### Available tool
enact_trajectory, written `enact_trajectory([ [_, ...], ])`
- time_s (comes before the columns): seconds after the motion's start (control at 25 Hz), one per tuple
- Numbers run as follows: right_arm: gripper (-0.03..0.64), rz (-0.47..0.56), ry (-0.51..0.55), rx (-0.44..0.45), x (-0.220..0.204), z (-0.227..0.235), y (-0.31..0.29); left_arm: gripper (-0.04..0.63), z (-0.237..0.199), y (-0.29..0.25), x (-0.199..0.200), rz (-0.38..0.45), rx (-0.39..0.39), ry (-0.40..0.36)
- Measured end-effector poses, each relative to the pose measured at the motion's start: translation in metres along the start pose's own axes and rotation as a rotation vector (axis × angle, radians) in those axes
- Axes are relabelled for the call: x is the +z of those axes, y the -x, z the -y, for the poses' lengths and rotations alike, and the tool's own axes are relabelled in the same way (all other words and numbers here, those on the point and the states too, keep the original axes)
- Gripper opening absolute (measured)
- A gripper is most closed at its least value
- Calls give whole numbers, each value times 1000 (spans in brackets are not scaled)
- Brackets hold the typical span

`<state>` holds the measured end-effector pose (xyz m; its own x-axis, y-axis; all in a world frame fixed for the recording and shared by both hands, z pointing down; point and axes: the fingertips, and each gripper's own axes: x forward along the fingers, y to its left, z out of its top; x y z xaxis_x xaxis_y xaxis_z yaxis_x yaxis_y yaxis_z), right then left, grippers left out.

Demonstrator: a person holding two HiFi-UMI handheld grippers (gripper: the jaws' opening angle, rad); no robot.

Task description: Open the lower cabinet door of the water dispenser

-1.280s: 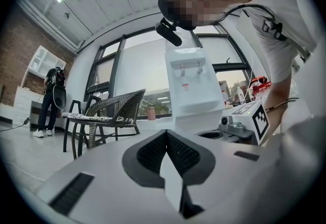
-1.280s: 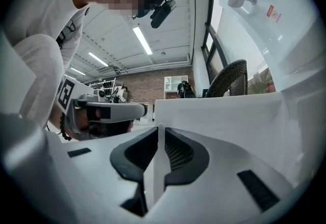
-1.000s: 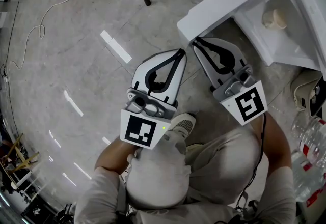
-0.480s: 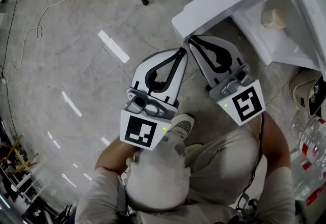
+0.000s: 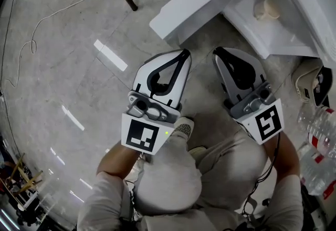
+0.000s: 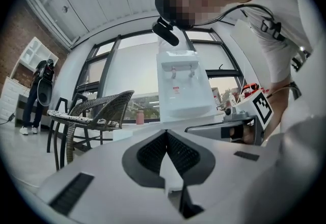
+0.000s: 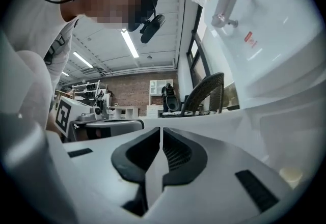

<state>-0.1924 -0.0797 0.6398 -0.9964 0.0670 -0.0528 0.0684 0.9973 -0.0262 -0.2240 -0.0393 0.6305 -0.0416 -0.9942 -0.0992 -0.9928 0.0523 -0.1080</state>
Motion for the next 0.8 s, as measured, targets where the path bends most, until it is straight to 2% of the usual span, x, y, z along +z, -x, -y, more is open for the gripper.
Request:
enact_trajectory([
  [0.16,31,7,23,-106,18,17,35,2,18,-16,10,12,-44,8],
  [0.28,31,11,33,-153,28,27,58,2,36,-30,17,13,-84,4],
  [0.56,31,38,25,-294,38,55,98,2,58,-58,17,6,-122,17],
  [0.8,31,28,37,-363,39,65,122,2,70,-71,14,3,-147,32],
])
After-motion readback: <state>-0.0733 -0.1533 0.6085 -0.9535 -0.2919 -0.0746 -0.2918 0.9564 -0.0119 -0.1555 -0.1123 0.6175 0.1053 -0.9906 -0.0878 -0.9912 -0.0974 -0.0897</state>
